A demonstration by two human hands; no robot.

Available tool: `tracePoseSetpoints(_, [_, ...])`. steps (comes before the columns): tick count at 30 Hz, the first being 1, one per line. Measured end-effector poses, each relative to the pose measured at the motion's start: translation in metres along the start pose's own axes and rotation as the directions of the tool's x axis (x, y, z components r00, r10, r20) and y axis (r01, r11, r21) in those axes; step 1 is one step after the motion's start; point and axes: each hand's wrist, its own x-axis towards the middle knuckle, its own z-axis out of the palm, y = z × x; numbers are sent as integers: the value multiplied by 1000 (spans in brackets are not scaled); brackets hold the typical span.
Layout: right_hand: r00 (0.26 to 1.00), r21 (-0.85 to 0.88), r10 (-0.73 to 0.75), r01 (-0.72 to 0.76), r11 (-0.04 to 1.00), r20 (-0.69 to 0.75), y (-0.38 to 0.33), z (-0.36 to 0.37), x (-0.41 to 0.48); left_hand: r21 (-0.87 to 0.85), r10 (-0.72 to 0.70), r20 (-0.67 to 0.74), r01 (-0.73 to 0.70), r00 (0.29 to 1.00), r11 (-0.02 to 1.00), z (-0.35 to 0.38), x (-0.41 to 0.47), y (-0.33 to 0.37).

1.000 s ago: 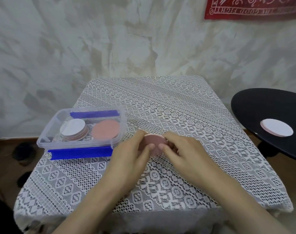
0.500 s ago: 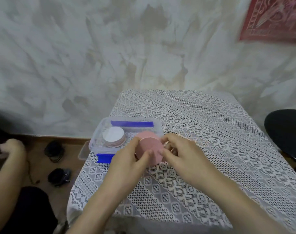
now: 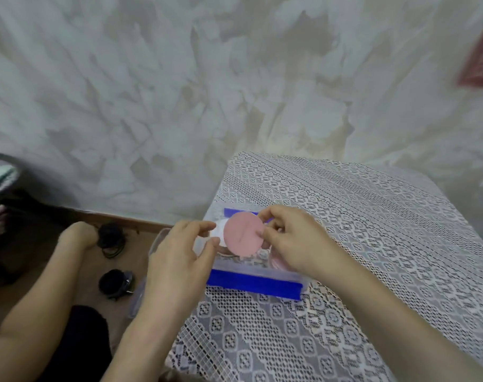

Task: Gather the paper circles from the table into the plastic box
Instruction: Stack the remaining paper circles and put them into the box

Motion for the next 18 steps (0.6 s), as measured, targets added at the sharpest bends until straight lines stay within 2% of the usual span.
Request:
tracePoseSetpoints(4, [998,-191,7,4,982,54,-6,17,27,85,-16,39,12,999,996,2,7,-10])
tracePoseSetpoints(7, [996,-450,-4,42,892,86,-7,28,38,73,-40,75,35,996,997,6,8,-12])
tracePoseSetpoints(9, [993,-547,-53,101,831,102,-6,31,41,61,-46,84,41,995,997,7,8,-13])
tracePoseSetpoints(14, [985,-591,-71,153,792,159,-4,30,40,19,-63,107,62,992,998,7,8,-16])
tracePoseSetpoints(18, [971,-604,-15,160,781,238,-7,28,37,4,-65,105,65,992,998,8,8,-18])
